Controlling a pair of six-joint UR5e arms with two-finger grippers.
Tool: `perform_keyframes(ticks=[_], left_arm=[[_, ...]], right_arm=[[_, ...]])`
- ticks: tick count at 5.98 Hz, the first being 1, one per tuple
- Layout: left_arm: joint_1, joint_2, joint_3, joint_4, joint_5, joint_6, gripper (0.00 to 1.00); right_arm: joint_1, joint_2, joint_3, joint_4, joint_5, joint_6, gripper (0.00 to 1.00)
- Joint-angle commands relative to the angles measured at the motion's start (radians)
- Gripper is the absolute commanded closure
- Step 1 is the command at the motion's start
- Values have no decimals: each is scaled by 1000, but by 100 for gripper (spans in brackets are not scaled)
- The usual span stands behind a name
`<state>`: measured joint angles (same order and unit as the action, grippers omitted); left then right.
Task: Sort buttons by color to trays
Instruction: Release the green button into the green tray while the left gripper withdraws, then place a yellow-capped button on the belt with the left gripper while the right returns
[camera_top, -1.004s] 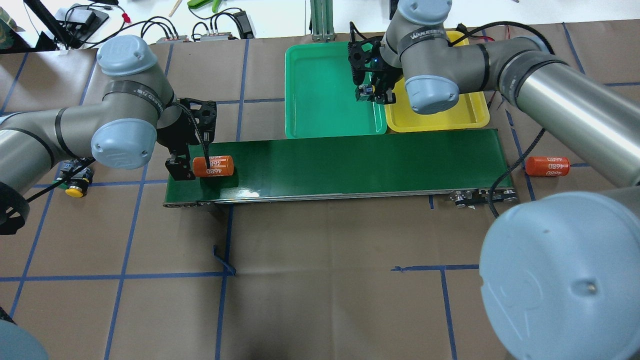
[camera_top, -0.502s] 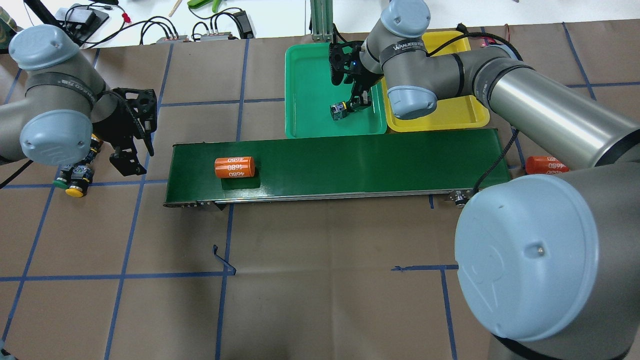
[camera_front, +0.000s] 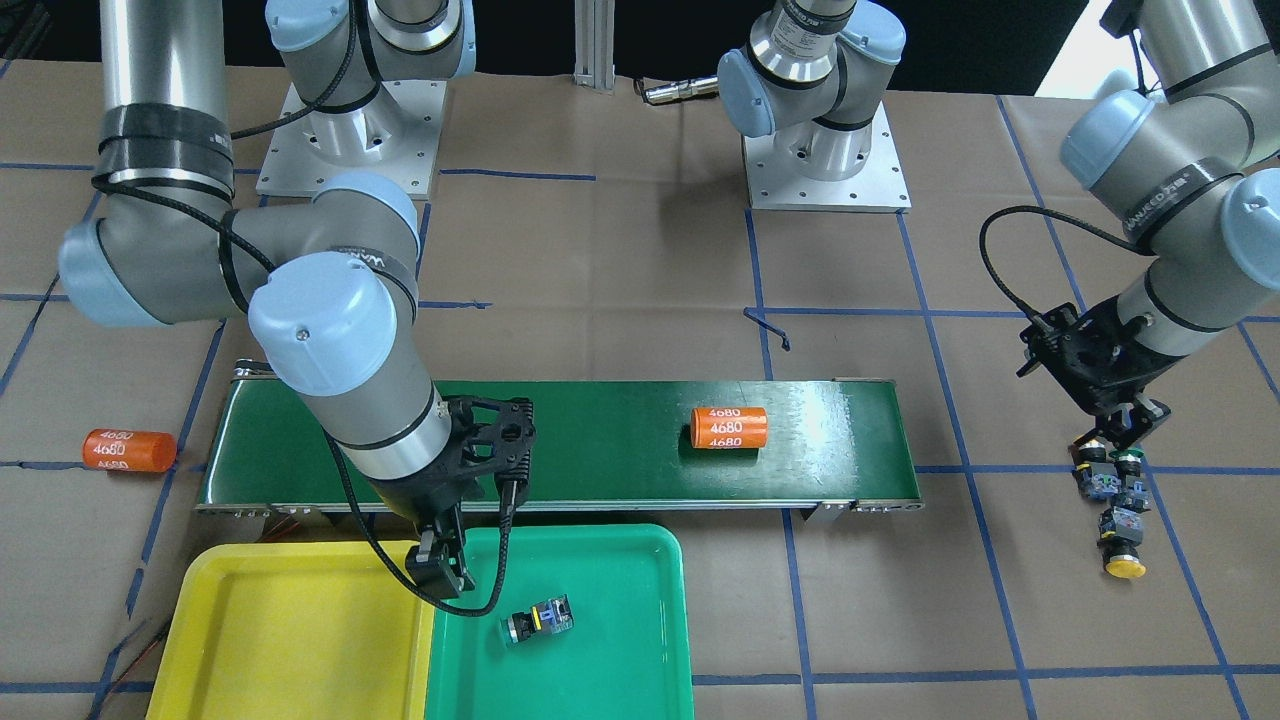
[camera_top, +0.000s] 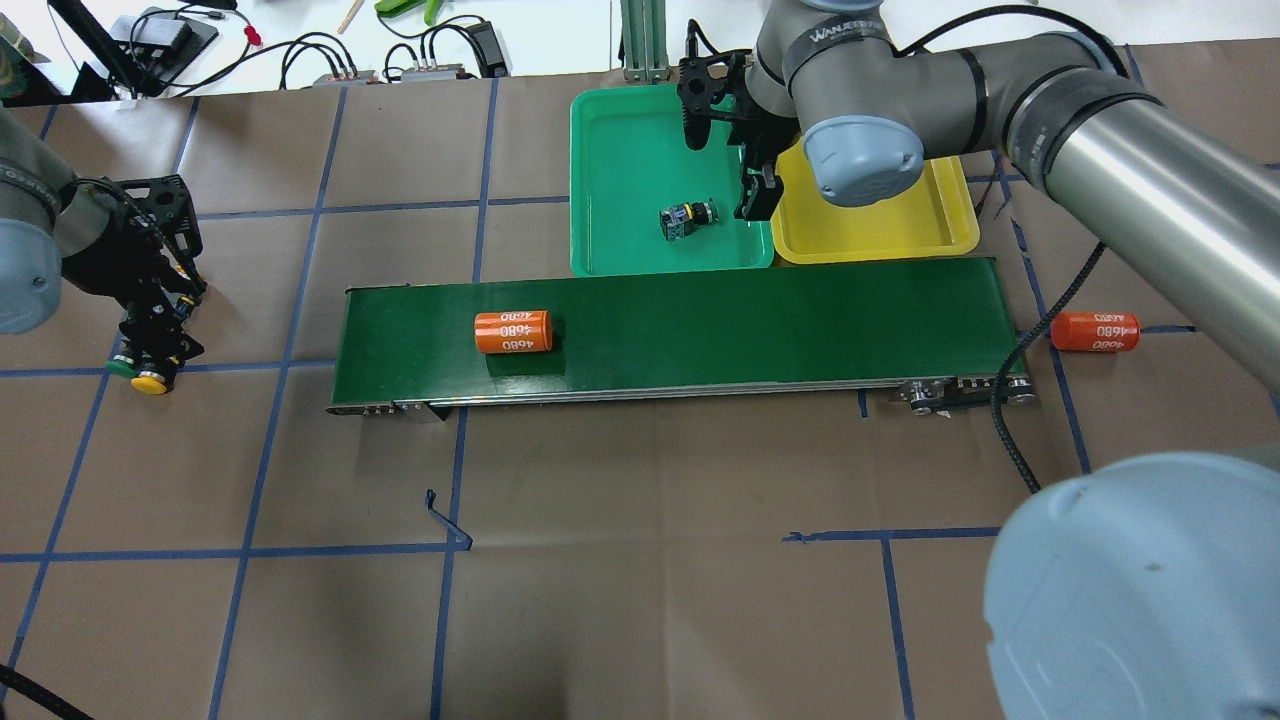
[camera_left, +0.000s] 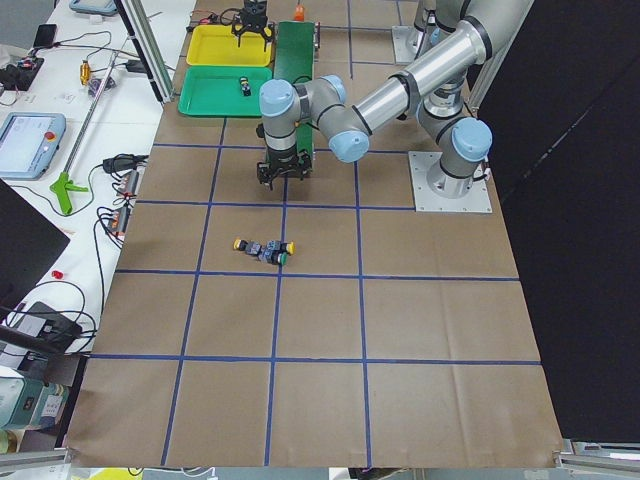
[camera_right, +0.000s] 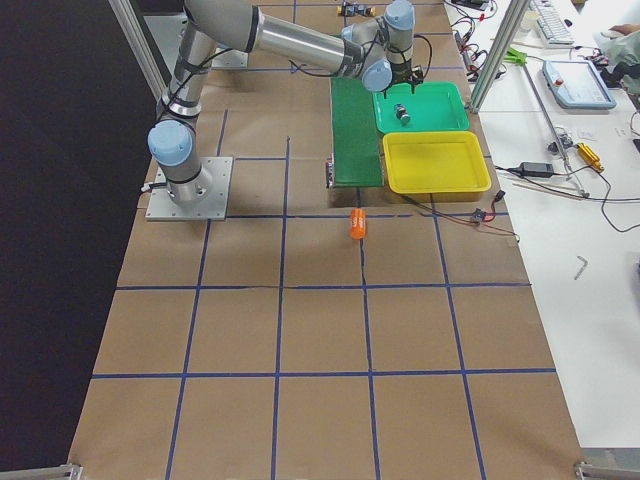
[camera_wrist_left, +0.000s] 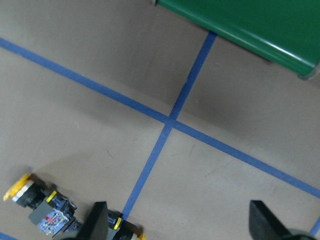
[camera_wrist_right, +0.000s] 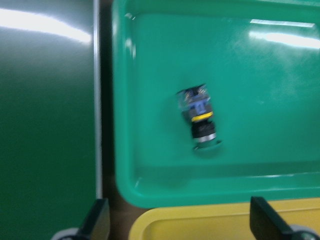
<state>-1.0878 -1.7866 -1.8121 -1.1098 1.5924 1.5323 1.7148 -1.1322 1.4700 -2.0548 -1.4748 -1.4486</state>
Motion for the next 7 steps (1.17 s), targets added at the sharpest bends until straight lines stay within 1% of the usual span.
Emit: perform_keyframes(ticks=[1, 2, 3, 4, 5, 6, 7], left_arm=[[17, -35, 26, 13, -11, -287, 2], [26, -116, 101, 28, -9, -340, 2], [44, -225, 205, 31, -6, -340, 2], [70, -354, 303, 68, 7, -342, 2], [77, -469, 330, 243, 12, -328, 2], [77, -491, 317, 293, 17, -333, 2], [75, -470, 309, 203, 12, -343, 3]], right_arm=[[-9, -197, 71, 268, -73, -1, 0], [-14, -287, 161, 280, -75, -1, 0], [-6, -341, 226, 263, -75, 1, 0], [-4, -351, 227, 260, -75, 1, 0], [-4, -357, 222, 263, -75, 1, 0], [-3, -353, 220, 259, -72, 1, 0], [-3, -351, 222, 259, -70, 1, 0]])
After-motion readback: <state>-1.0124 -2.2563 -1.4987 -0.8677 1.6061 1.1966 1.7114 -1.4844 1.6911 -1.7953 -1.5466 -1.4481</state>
